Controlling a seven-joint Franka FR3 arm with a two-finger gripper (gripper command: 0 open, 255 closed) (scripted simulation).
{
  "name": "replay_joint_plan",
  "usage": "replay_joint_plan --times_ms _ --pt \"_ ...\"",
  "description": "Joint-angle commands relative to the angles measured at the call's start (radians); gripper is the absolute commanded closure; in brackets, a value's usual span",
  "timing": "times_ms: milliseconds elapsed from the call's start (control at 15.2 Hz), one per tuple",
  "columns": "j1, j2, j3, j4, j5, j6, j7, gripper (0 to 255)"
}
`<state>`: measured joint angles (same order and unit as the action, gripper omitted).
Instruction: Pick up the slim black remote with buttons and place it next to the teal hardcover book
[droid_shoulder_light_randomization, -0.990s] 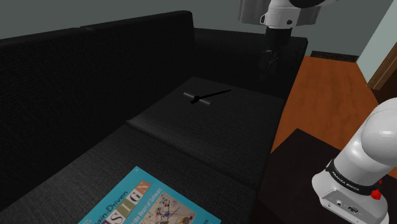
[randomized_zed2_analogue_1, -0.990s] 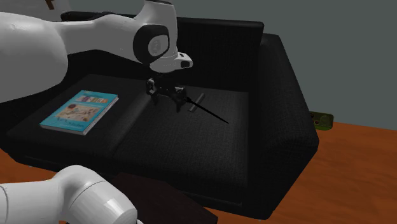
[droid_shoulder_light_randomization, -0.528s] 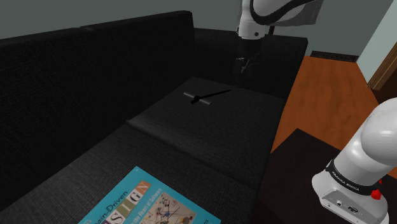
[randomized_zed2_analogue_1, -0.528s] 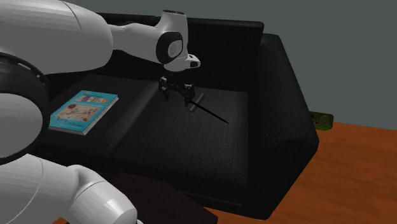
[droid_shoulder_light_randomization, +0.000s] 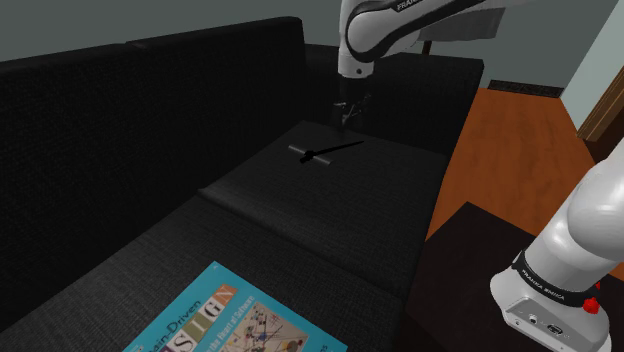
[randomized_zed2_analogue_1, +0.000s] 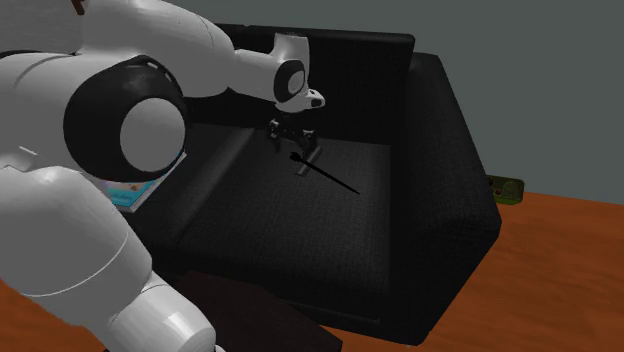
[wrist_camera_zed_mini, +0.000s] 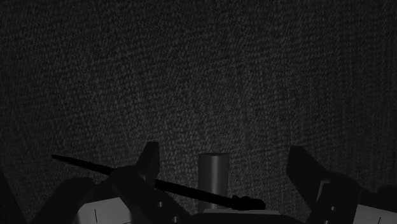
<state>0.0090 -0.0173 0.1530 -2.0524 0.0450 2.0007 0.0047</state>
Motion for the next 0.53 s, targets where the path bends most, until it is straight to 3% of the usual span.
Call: replay_joint_plan --times_ms 0,462 --pt "0.004 0.086 0.004 0.076 -0.016 0.009 0.02 0" --pt "0.03 0.375 0.002 0.367 -0.067 0.002 0.077 0"
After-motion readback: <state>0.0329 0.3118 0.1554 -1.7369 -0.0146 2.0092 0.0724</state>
